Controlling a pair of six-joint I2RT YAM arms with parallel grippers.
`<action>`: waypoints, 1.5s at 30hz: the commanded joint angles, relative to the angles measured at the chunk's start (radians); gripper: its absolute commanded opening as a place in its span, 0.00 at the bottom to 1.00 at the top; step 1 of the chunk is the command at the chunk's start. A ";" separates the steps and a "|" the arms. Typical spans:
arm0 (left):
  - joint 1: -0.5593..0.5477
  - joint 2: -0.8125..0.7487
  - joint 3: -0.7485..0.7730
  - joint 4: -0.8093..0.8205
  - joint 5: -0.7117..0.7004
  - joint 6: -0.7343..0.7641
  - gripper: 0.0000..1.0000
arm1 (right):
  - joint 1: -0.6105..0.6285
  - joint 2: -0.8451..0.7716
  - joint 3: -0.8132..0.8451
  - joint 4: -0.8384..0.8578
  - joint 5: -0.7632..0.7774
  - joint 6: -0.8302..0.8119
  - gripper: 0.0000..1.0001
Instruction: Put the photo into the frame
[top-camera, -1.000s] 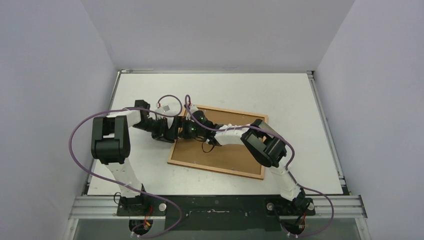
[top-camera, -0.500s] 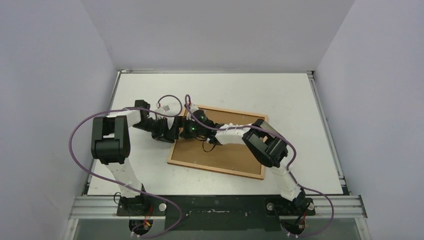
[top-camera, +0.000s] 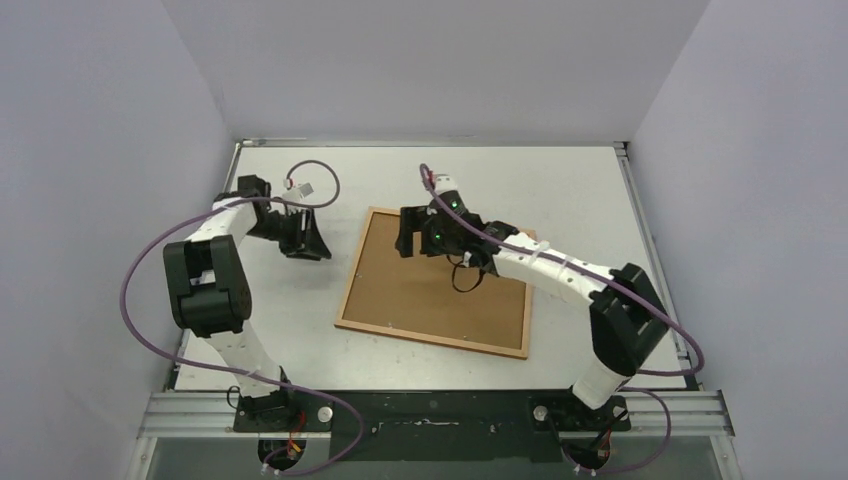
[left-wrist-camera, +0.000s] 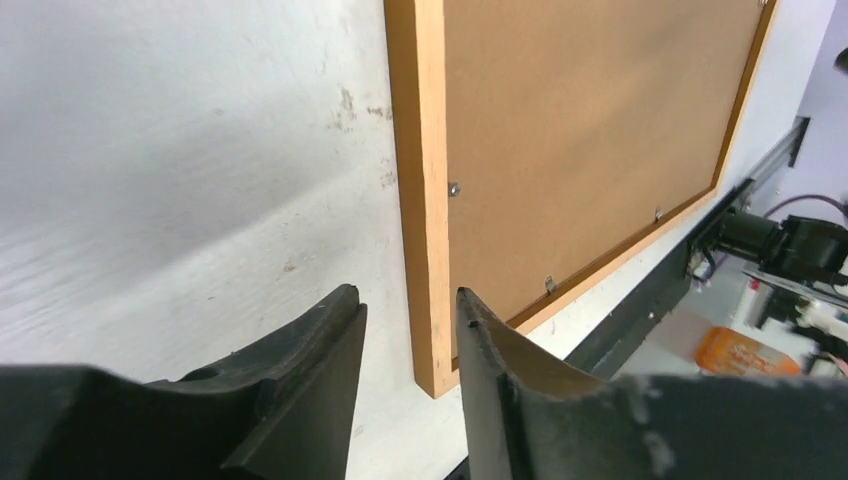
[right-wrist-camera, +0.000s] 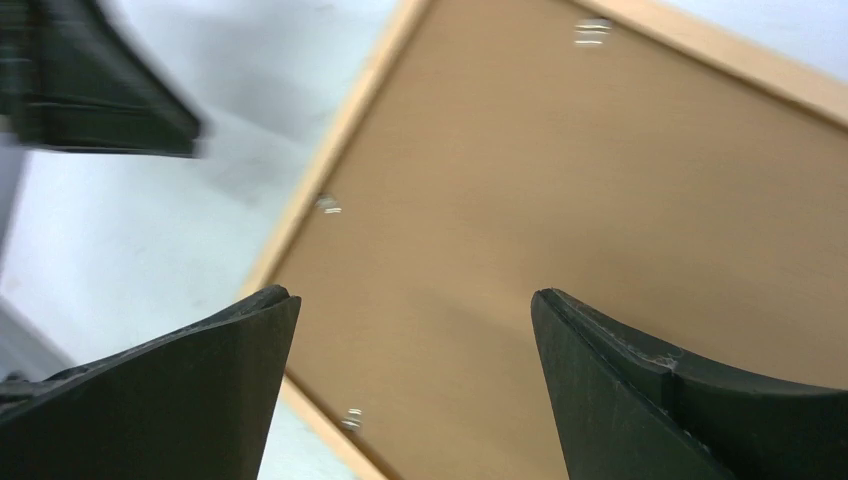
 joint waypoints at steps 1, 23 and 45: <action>-0.006 -0.101 0.167 -0.190 -0.013 0.146 0.52 | -0.164 -0.140 -0.058 -0.334 0.305 -0.015 0.90; -0.371 -0.642 -0.103 0.081 -0.417 0.573 0.96 | -0.623 -0.140 -0.378 -0.078 0.146 -0.008 0.93; -0.904 -0.562 -0.485 0.173 -0.677 0.587 0.71 | -0.621 -0.137 -0.345 -0.078 0.070 0.012 0.32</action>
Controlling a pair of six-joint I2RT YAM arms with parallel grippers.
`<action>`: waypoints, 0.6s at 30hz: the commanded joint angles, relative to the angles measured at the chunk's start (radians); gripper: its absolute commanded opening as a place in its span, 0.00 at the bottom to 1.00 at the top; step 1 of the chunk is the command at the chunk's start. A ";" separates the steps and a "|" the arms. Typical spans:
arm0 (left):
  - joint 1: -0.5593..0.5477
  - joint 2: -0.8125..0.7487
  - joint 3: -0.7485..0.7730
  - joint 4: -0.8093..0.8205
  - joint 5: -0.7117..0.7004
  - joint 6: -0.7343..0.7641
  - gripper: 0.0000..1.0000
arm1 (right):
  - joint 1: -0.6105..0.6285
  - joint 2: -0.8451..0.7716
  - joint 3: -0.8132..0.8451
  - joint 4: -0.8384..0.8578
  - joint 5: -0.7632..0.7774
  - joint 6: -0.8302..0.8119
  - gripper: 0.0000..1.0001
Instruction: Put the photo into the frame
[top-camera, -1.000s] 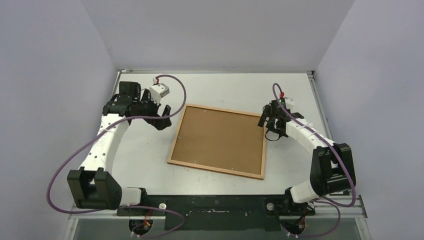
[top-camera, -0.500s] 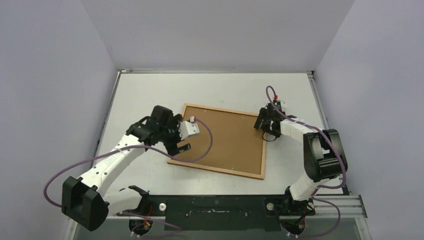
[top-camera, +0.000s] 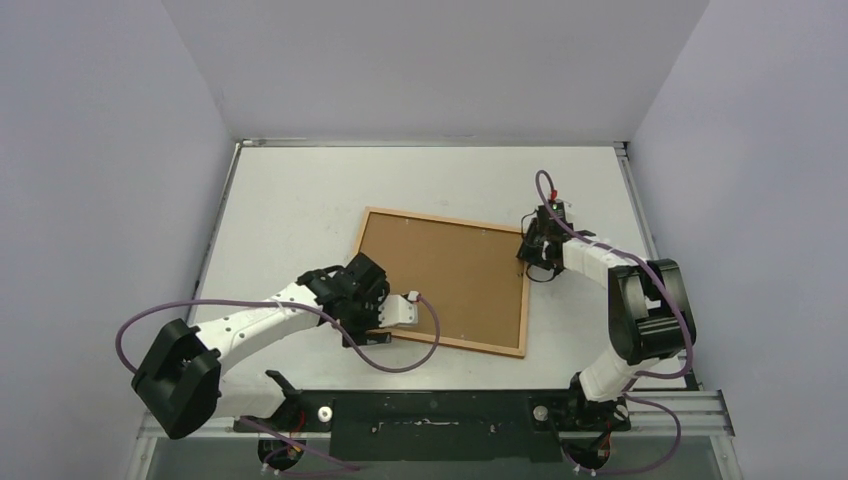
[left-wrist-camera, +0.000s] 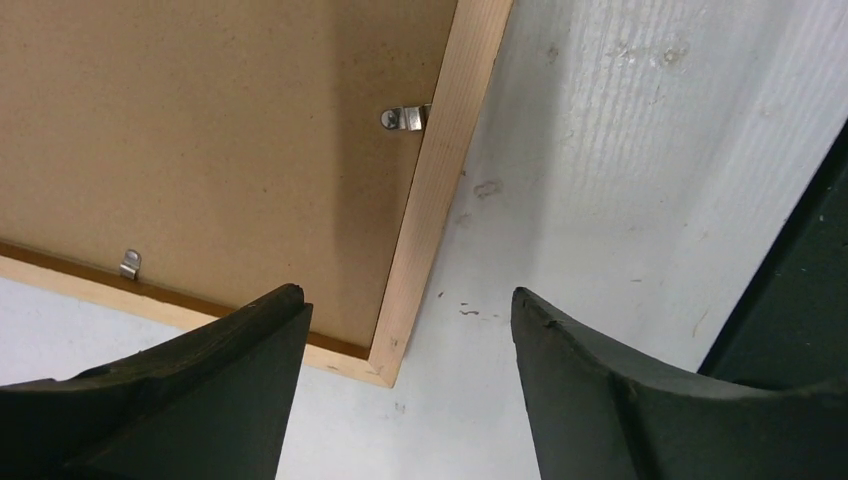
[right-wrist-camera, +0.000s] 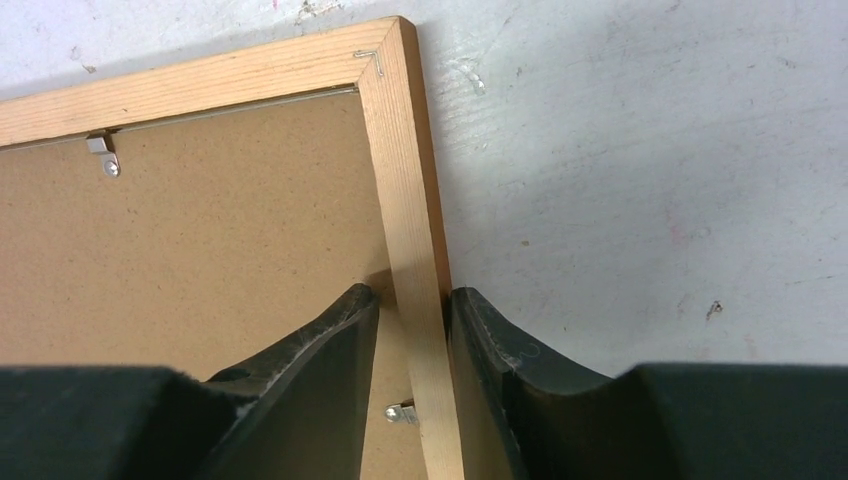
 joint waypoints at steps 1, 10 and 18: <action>-0.024 0.042 -0.024 0.100 -0.029 0.011 0.67 | 0.004 -0.061 0.047 -0.028 -0.022 0.003 0.31; -0.071 0.080 -0.060 0.195 -0.039 -0.013 0.46 | 0.015 -0.131 0.158 -0.139 -0.061 -0.001 0.26; -0.112 0.099 -0.049 0.215 -0.036 -0.041 0.38 | 0.025 -0.145 0.205 -0.221 -0.033 -0.042 0.53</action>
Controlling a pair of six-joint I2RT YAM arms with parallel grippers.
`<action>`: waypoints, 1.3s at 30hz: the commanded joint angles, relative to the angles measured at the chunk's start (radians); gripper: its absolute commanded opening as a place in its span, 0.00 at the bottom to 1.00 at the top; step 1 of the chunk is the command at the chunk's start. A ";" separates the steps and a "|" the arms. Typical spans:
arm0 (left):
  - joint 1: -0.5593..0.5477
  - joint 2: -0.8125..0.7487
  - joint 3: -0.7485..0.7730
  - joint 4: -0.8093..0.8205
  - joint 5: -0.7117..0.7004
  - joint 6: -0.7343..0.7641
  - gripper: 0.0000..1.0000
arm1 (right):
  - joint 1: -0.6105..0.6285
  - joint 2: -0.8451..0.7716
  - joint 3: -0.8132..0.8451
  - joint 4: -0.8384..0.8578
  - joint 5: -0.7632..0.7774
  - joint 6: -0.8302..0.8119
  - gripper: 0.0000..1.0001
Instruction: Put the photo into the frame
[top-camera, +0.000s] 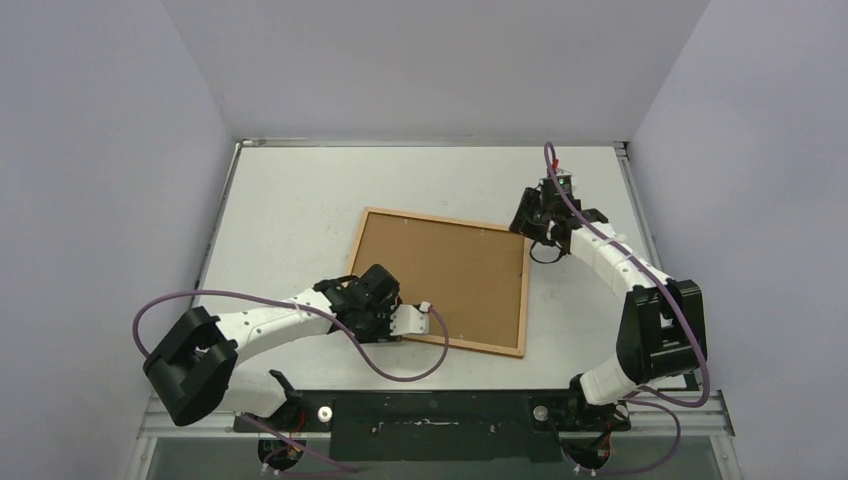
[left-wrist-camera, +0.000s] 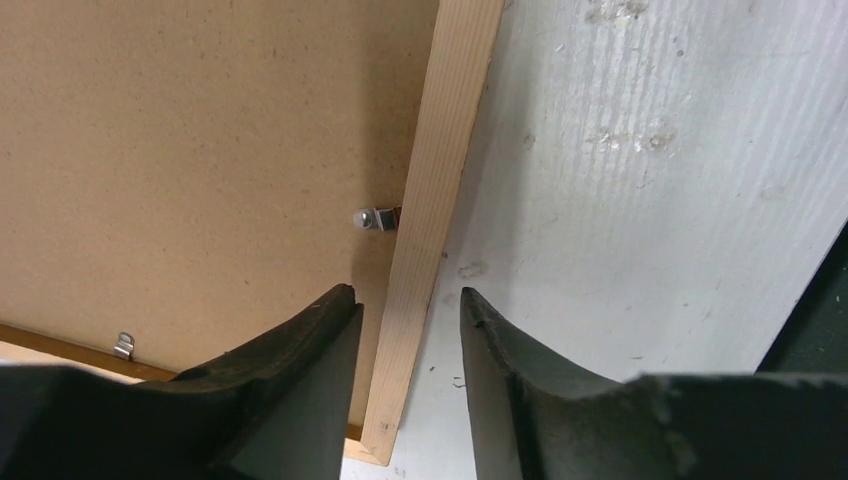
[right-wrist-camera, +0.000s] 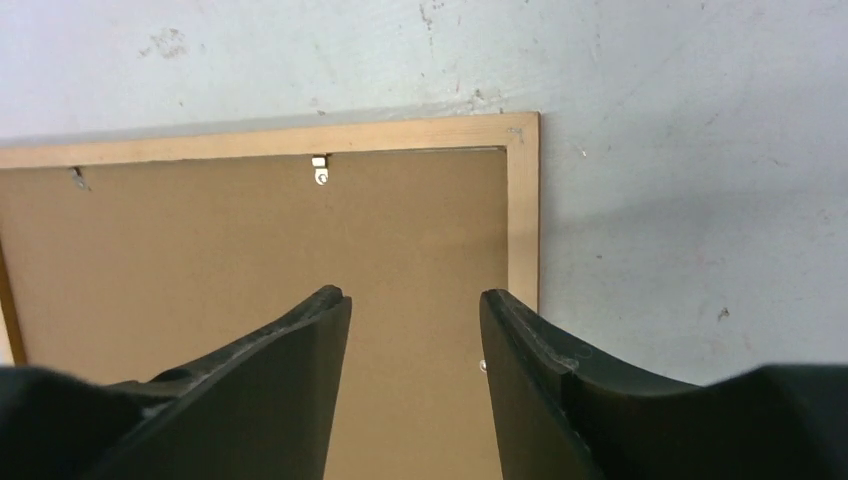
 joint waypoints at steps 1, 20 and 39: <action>-0.022 0.021 0.008 0.051 0.000 -0.010 0.37 | 0.002 -0.034 0.004 -0.044 0.020 -0.037 0.56; -0.026 0.043 -0.001 0.076 -0.037 -0.010 0.00 | 0.011 -0.032 -0.039 0.010 -0.061 -0.119 0.73; 0.096 -0.167 0.201 -0.217 -0.028 0.074 0.00 | 0.135 -0.262 -0.110 0.099 -0.547 -0.740 1.00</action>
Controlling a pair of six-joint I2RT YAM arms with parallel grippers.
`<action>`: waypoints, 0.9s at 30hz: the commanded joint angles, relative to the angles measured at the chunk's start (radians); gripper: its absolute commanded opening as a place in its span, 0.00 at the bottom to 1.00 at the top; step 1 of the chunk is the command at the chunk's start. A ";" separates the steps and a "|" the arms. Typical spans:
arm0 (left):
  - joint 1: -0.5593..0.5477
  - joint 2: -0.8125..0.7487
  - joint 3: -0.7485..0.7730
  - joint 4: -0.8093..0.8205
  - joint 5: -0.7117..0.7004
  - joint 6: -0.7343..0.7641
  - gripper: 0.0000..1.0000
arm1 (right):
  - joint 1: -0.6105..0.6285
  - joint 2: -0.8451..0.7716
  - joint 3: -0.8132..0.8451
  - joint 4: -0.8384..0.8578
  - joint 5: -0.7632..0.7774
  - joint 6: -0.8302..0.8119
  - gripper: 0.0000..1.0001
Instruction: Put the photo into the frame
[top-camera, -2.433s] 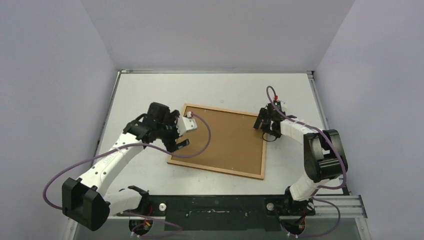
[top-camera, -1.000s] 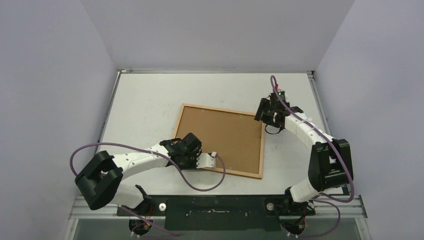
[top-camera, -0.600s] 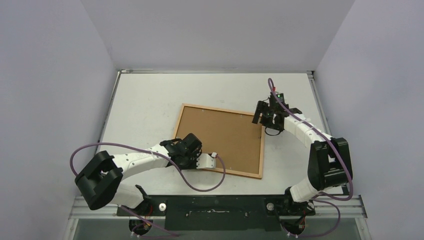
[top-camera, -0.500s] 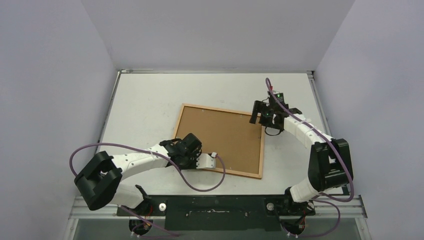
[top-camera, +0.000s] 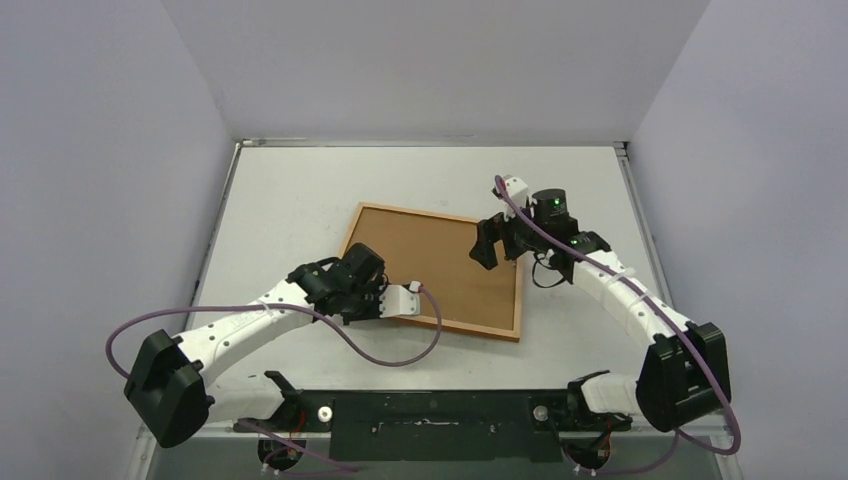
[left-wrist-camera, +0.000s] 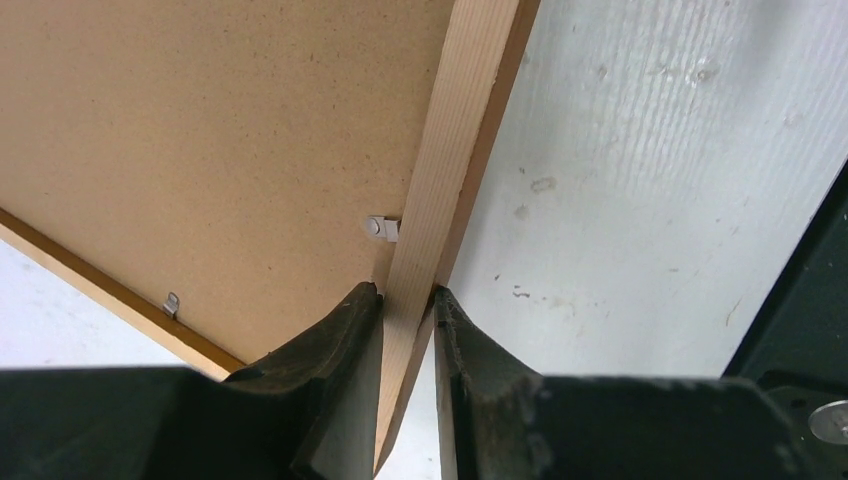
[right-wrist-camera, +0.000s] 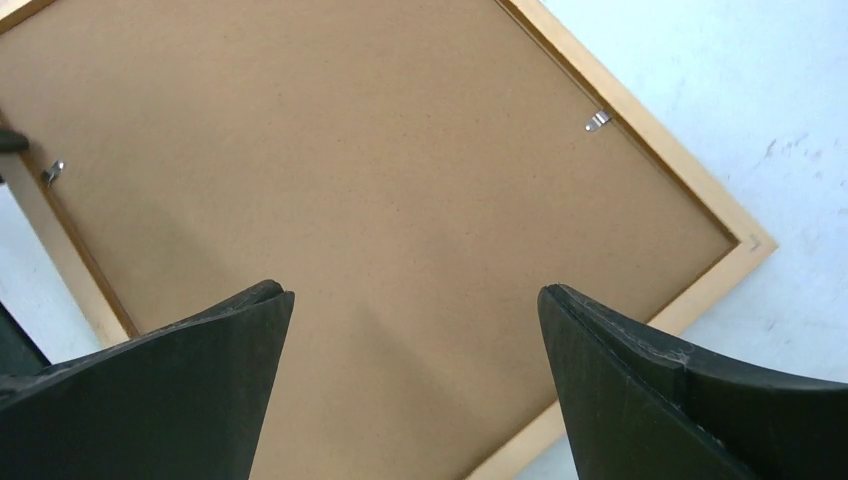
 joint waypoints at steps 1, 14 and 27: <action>0.039 -0.061 0.057 -0.041 -0.003 0.023 0.00 | -0.002 -0.067 0.029 -0.011 -0.131 -0.190 1.00; 0.189 -0.100 0.129 -0.076 0.067 0.050 0.00 | 0.413 -0.325 0.072 -0.270 0.231 -0.384 0.90; 0.249 -0.115 0.168 -0.085 0.085 0.055 0.00 | 0.928 -0.244 0.051 -0.332 0.585 -0.399 0.90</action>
